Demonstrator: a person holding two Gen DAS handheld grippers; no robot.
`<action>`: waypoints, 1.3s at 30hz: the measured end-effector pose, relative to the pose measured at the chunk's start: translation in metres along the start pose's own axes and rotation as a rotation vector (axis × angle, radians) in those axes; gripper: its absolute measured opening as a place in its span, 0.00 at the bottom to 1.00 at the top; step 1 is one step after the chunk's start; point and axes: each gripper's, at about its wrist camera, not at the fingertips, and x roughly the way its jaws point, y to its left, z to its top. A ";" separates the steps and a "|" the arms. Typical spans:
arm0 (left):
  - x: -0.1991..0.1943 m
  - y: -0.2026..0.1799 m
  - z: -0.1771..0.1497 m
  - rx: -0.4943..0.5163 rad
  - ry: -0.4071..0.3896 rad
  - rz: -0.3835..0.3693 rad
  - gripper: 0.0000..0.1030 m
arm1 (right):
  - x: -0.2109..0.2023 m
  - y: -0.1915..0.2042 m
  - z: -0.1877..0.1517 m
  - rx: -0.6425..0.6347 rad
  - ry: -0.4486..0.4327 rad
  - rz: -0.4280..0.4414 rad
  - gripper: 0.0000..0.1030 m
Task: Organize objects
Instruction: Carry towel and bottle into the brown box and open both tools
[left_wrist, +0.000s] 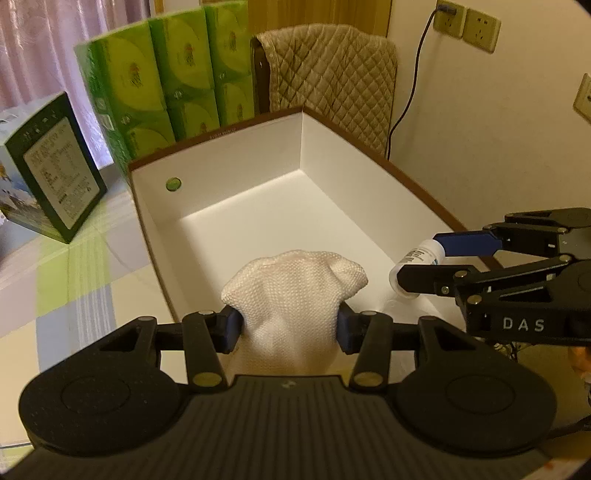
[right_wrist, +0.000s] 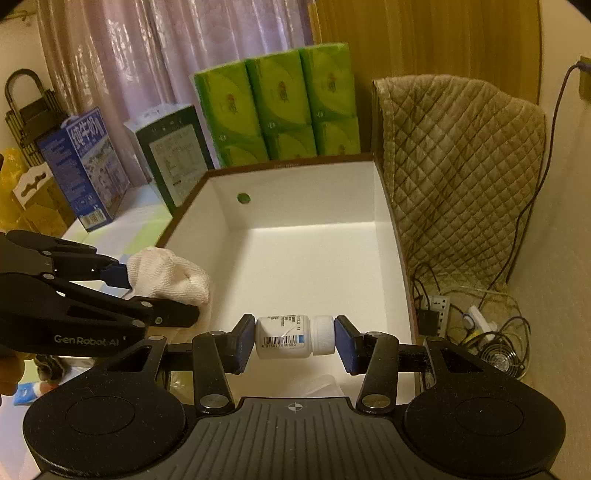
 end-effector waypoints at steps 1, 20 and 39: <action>0.004 0.000 0.001 0.001 0.007 -0.001 0.43 | 0.003 -0.001 0.000 -0.002 0.005 0.000 0.42; 0.046 0.000 0.007 0.049 0.056 0.008 0.69 | 0.038 -0.017 0.005 -0.023 0.053 -0.013 0.42; 0.025 0.011 0.006 0.019 0.032 0.015 0.75 | 0.022 -0.021 0.014 0.045 -0.044 -0.002 0.50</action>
